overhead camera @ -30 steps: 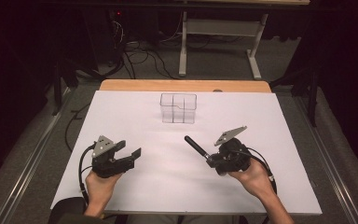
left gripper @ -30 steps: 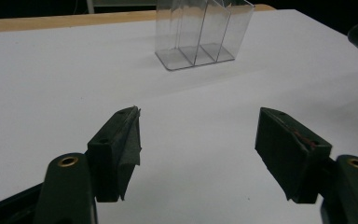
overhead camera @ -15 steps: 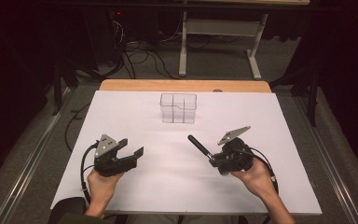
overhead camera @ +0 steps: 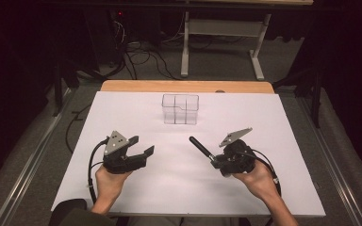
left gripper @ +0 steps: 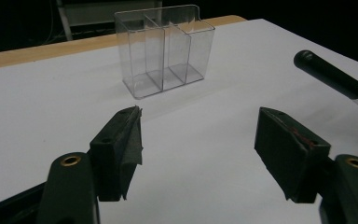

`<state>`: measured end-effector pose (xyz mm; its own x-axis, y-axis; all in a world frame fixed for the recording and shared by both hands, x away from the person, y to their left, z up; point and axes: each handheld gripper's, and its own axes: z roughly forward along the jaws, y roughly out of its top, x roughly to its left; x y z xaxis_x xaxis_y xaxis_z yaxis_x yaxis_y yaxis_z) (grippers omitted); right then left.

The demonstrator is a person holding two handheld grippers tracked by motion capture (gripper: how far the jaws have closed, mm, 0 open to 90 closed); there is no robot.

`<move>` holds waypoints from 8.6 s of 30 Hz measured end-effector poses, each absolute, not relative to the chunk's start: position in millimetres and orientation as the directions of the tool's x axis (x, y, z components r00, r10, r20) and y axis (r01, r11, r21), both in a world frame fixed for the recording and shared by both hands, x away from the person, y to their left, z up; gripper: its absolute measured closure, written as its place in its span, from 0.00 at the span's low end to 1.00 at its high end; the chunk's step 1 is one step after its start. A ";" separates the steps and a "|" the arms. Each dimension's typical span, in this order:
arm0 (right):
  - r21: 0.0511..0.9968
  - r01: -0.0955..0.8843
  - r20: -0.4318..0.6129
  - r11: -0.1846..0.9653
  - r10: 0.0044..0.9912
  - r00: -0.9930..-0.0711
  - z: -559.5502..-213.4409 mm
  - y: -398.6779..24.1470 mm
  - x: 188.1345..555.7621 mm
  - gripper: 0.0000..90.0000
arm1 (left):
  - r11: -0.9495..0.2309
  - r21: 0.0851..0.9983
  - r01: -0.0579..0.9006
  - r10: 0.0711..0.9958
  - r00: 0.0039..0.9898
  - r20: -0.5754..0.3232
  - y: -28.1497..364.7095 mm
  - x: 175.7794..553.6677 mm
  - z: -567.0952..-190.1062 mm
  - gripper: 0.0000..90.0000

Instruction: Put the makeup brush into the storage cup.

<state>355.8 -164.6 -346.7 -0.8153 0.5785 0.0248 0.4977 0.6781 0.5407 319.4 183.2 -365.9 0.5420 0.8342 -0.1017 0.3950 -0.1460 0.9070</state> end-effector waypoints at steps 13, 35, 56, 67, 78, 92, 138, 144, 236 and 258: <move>0.535 0.503 0.030 0.679 0.580 -0.814 -347.0 -164.5 355.6 0.80 | -0.186 0.903 0.387 0.822 0.565 -0.072 173.1 327.0 -358.3 0.34; 0.532 0.507 0.038 0.678 0.580 -0.814 -346.8 -165.1 355.4 0.80 | -0.280 0.875 0.394 0.767 0.640 -0.042 131.9 342.0 -355.2 0.38; 0.529 0.507 0.041 0.680 0.577 -0.816 -345.9 -165.8 354.6 0.80 | -0.404 0.844 0.354 0.702 0.711 0.038 99.1 353.7 -361.4 0.37; 0.519 0.508 0.049 0.687 0.570 -0.820 -346.7 -161.9 354.2 0.80 | -0.432 0.828 0.358 0.669 0.743 0.027 87.0 358.3 -365.5 0.34; 0.516 0.507 0.054 0.690 0.565 -0.824 -345.0 -160.3 352.8 0.80 | -0.492 0.807 0.325 0.630 0.773 0.073 70.7 359.8 -364.4 0.33; 0.480 0.508 0.071 0.715 0.546 -0.835 -342.6 -151.4 357.3 0.80 | -0.544 0.788 0.288 0.588 0.801 0.114 70.0 359.6 -362.3 0.28; 0.371 0.511 0.203 0.775 0.470 -0.859 -322.5 -127.1 381.0 0.80 | -0.599 0.770 0.217 0.531 0.829 0.179 74.1 348.5 -355.3 0.25; 0.397 0.513 0.208 0.761 0.469 -0.858 -319.5 -130.6 380.4 0.80 | -0.606 0.765 0.220 0.527 0.831 0.179 74.6 347.9 -357.7 0.25; 0.489 0.504 0.305 0.712 0.402 -0.864 -313.5 -125.0 383.0 0.80 | -0.673 0.721 0.165 0.461 0.856 0.234 68.9 335.2 -363.4 0.58; 0.492 0.515 0.322 0.702 0.403 -0.857 -316.0 -124.8 385.4 0.77 | -0.701 0.696 0.155 0.427 0.873 0.236 71.4 331.9 -361.5 0.67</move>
<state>385.4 -124.8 -316.0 -0.8566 0.4030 0.3222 0.5152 0.7017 0.4920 331.9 71.4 -361.5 0.8727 0.4274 0.2362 0.1550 -0.7012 0.6959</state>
